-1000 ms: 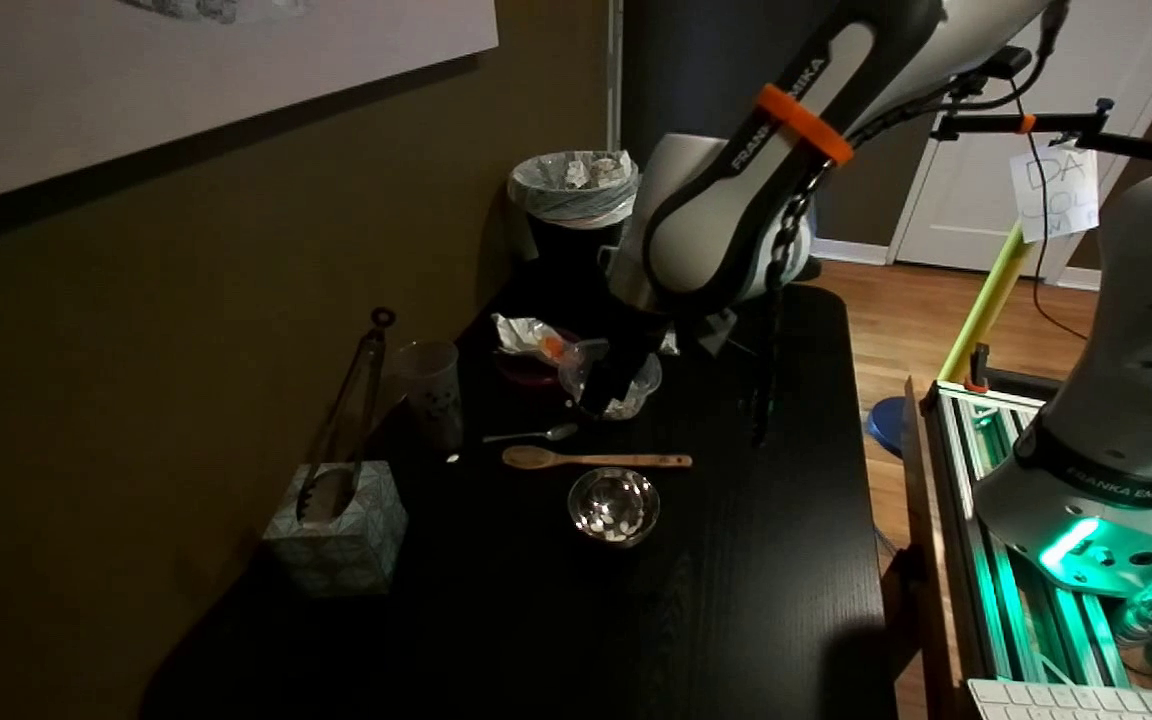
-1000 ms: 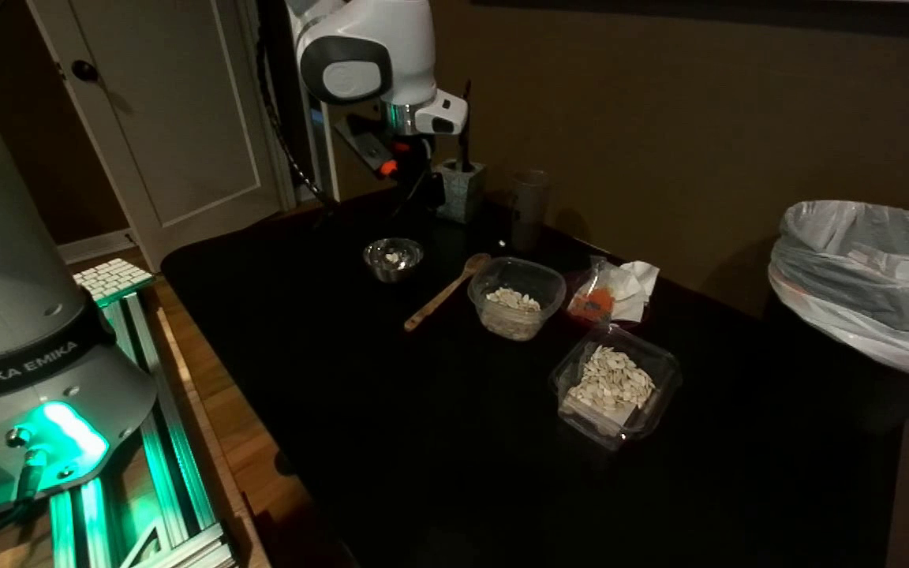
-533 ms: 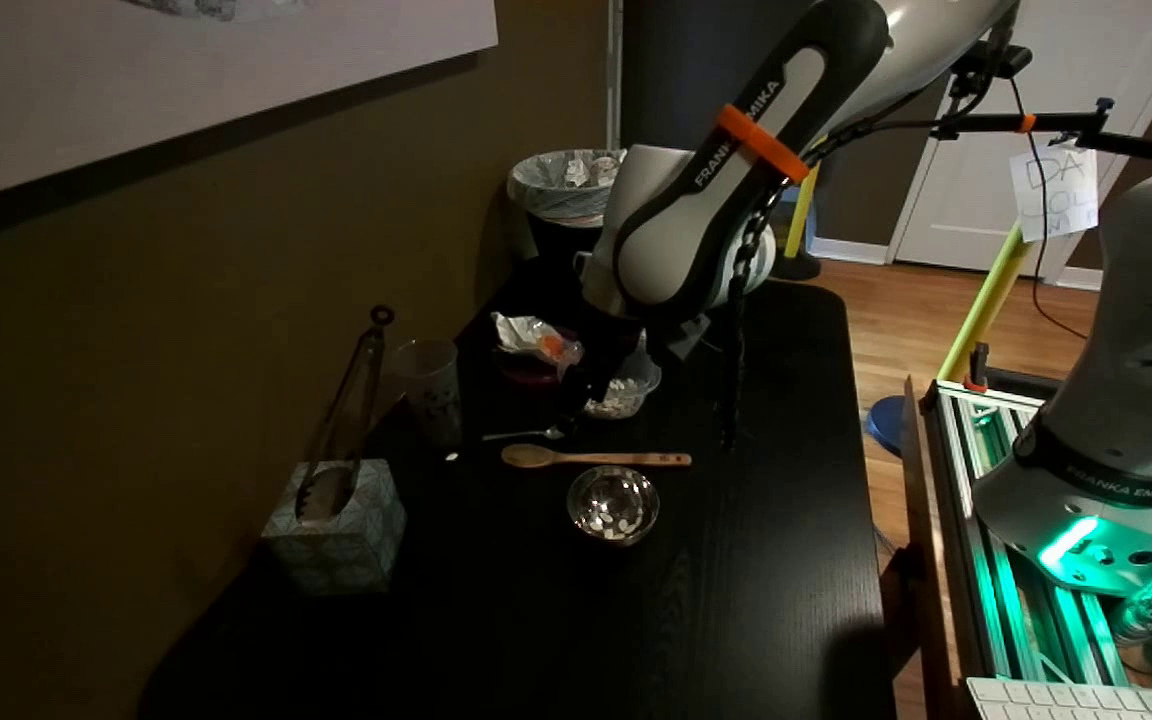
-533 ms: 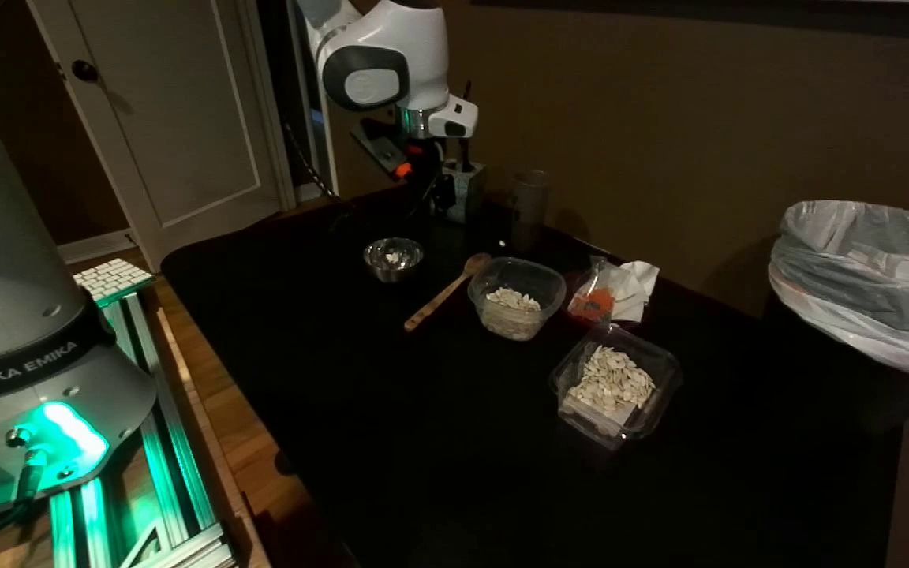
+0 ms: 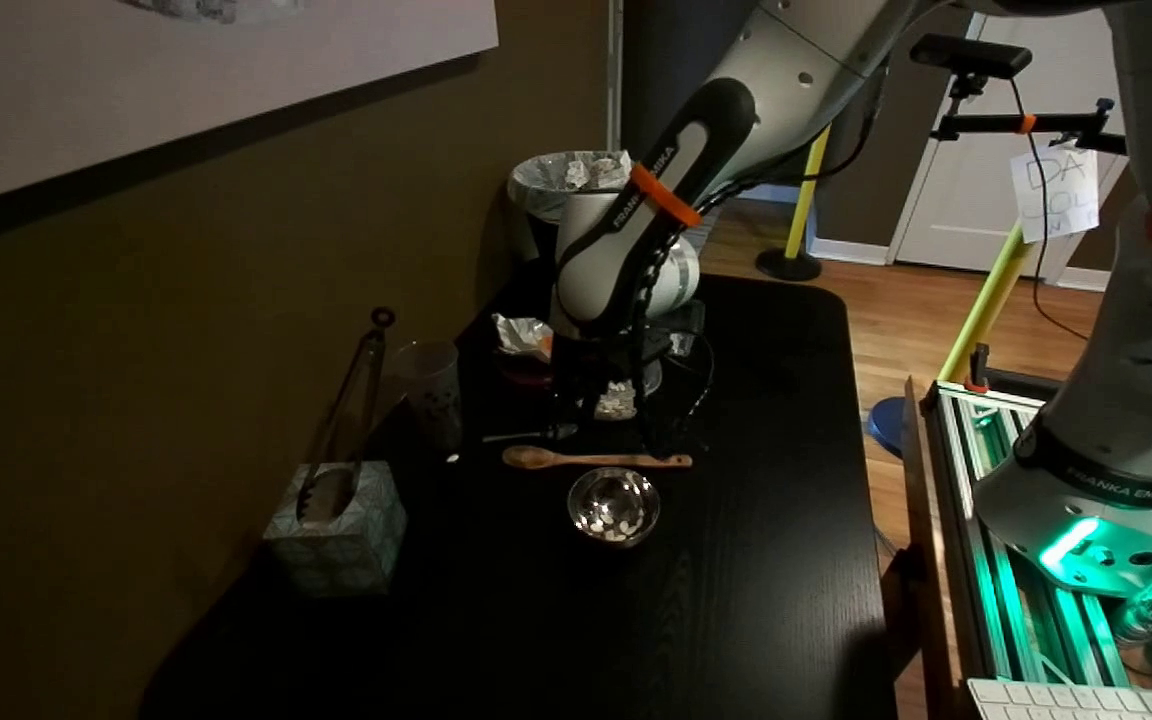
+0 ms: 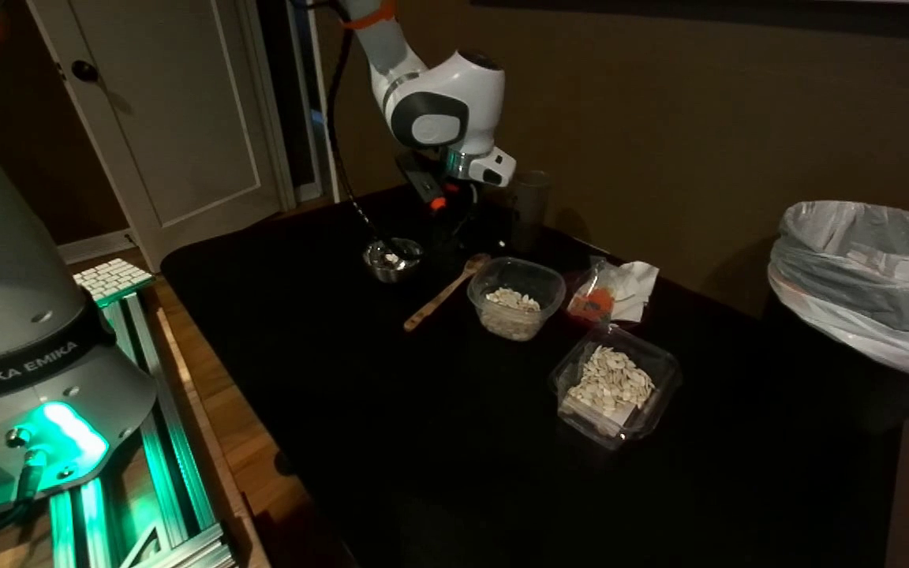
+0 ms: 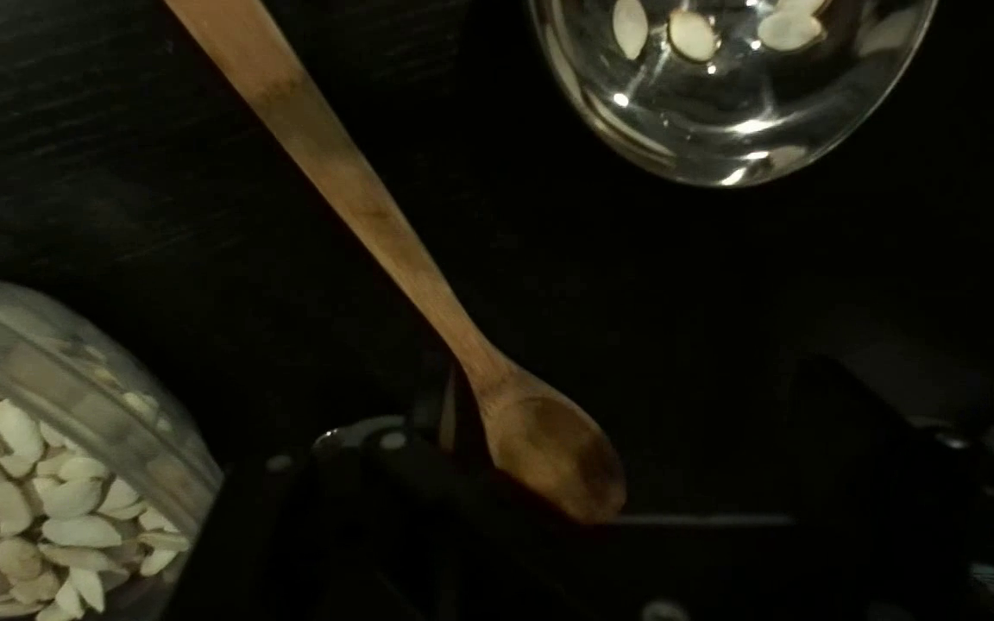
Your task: Put the wooden spoon on top of the clear container on the left.
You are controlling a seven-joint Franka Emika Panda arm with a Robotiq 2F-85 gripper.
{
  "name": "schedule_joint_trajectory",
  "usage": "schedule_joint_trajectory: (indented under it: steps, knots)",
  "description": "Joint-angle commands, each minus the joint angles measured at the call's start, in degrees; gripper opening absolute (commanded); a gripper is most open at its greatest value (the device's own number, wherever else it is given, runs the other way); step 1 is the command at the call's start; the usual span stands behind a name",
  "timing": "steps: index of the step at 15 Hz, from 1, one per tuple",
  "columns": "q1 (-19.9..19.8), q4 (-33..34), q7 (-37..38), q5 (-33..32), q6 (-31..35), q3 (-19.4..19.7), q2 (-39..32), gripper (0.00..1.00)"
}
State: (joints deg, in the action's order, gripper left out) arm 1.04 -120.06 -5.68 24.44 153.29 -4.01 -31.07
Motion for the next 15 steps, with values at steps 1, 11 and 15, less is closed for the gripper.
schedule_joint_trajectory:
  steps: [1,11,15]
  knots:
    - [-0.18,9.62,5.87,-5.22,-8.79,0.25,-7.46,1.00]
    - [3.21,14.97,11.00,-16.11,-12.16,2.93,-12.66,1.00]
    - [3.11,15.38,12.43,-16.91,-11.09,4.02,-14.36,1.00]
